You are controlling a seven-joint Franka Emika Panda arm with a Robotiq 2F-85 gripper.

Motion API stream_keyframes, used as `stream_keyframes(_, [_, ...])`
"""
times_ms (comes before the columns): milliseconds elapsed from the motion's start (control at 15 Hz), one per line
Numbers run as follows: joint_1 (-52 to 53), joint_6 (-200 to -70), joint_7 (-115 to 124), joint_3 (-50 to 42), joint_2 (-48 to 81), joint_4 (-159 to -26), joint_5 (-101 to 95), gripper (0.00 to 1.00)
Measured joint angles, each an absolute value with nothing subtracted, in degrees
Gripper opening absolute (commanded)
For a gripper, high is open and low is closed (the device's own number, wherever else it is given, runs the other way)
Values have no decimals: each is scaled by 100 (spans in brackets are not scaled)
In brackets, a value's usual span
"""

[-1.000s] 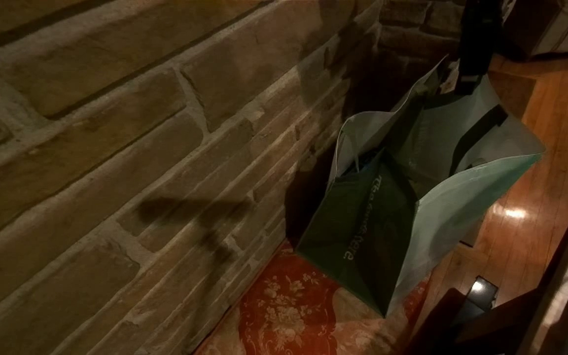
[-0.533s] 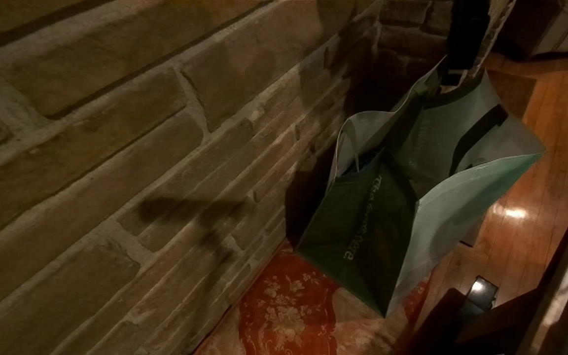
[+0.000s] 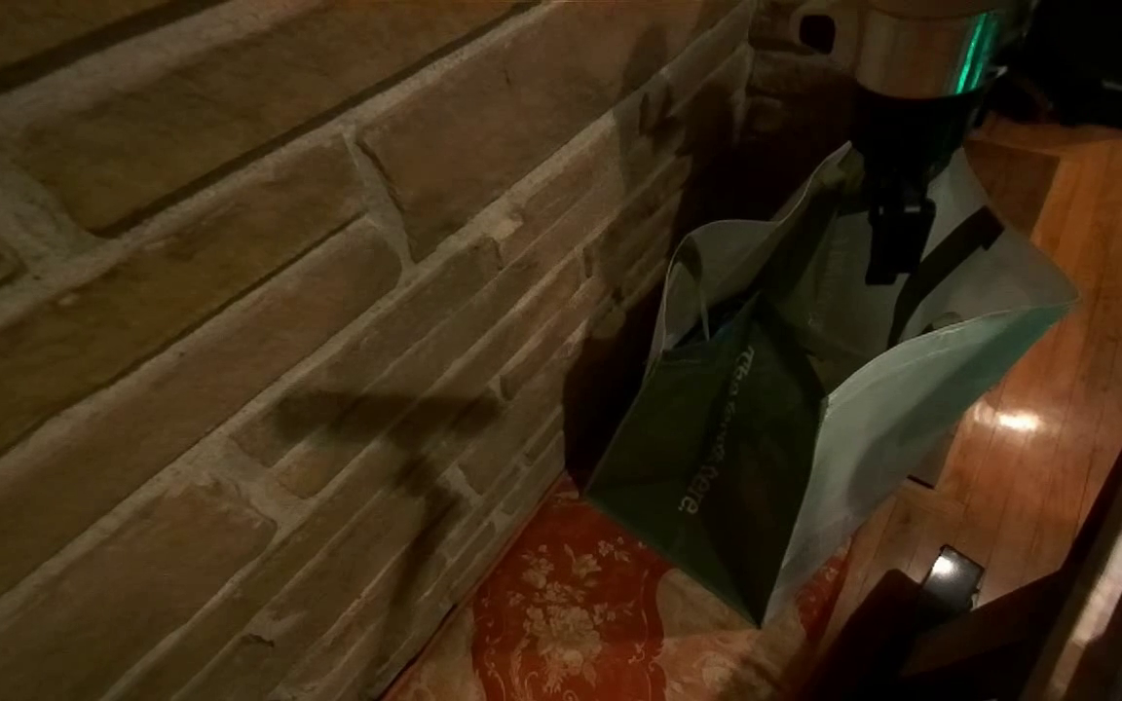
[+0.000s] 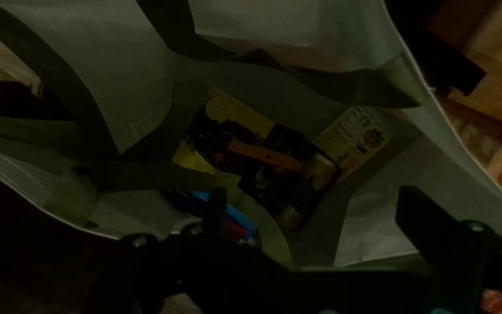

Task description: Remove the box from the bag

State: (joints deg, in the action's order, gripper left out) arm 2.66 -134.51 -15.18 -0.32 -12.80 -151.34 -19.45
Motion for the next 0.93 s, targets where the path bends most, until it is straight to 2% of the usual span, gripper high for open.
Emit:
stream_keyframes(467, [-174, -15298, -2052, -230, -203, -15294, -2982, 100])
stream_keyframes(933, [-218, -15808, -2218, -255, 866, -15068, -2880, 100])
